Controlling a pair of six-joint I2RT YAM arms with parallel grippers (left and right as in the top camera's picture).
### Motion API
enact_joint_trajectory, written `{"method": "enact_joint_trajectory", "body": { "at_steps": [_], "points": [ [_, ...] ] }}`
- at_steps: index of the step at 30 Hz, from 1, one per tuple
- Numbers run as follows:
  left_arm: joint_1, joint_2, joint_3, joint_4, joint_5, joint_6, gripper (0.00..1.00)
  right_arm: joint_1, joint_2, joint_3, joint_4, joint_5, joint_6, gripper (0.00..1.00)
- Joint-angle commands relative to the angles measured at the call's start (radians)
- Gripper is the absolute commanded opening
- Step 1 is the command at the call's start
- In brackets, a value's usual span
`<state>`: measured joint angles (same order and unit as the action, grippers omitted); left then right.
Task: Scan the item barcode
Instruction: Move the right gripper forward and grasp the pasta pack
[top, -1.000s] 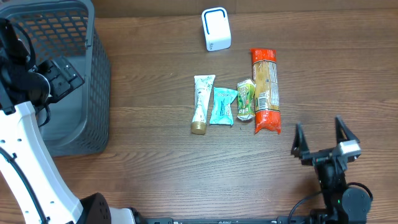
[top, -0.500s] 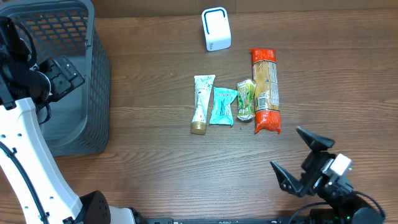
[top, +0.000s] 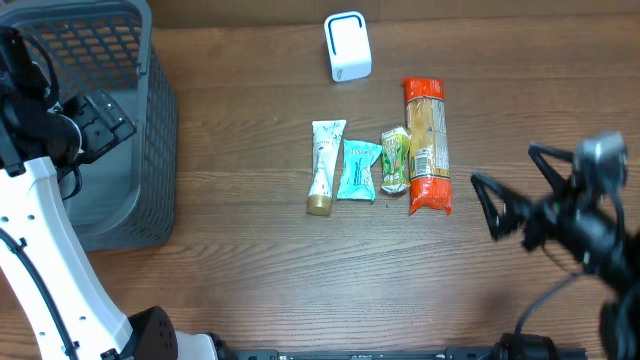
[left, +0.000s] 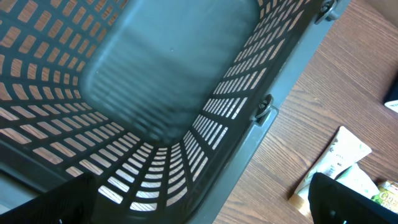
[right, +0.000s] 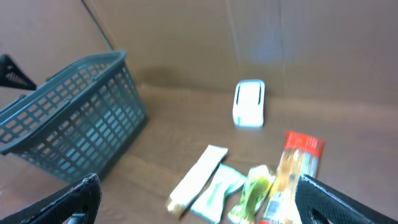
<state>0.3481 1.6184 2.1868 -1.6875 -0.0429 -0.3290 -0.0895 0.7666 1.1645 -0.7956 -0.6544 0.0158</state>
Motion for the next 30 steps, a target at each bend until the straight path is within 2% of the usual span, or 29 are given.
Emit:
{"method": "enact_joint_trajectory", "body": {
  "at_steps": [1, 6, 10, 11, 15, 17, 19, 22, 25, 30],
  "points": [
    [-0.002, 0.005, 0.006, -0.002, -0.012, 0.019, 1.0, -0.004, 0.163, 0.093, -0.083, -0.043, -0.024, 1.0],
    [-0.002, 0.005, 0.006, -0.002, -0.012, 0.019, 1.0, -0.004, 0.342, 0.092, -0.074, 0.035, 0.016, 1.0],
    [-0.002, 0.005, 0.006, -0.002, -0.013, 0.019, 1.0, -0.004, 0.506, 0.092, 0.001, 0.265, 0.27, 0.98],
    [-0.002, 0.005, 0.006, -0.002, -0.013, 0.019, 1.0, -0.004, 0.547, 0.092, 0.018, 0.288, 0.297, 0.97],
    [-0.002, 0.005, 0.006, -0.002, -0.012, 0.019, 1.0, -0.004, 0.712, 0.092, 0.093, 0.209, 0.256, 0.96],
    [-0.002, 0.005, 0.006, -0.002, -0.012, 0.019, 1.0, -0.004, 0.801, 0.092, 0.126, 0.108, 0.195, 0.93],
    [-0.002, 0.005, 0.006, -0.002, -0.013, 0.019, 1.0, -0.004, 0.876, 0.092, 0.146, 0.037, 0.152, 0.85],
    [-0.002, 0.005, 0.006, -0.002, -0.013, 0.019, 1.0, -0.003, 0.994, 0.092, 0.172, 0.02, 0.108, 0.81],
    [-0.002, 0.005, 0.006, -0.002, -0.013, 0.019, 1.0, -0.003, 1.048, 0.092, 0.195, 0.023, 0.105, 0.82],
    [-0.002, 0.005, 0.006, -0.002, -0.012, 0.019, 1.0, -0.003, 1.093, 0.087, 0.2, 0.024, 0.1, 0.77]
  ]
}}
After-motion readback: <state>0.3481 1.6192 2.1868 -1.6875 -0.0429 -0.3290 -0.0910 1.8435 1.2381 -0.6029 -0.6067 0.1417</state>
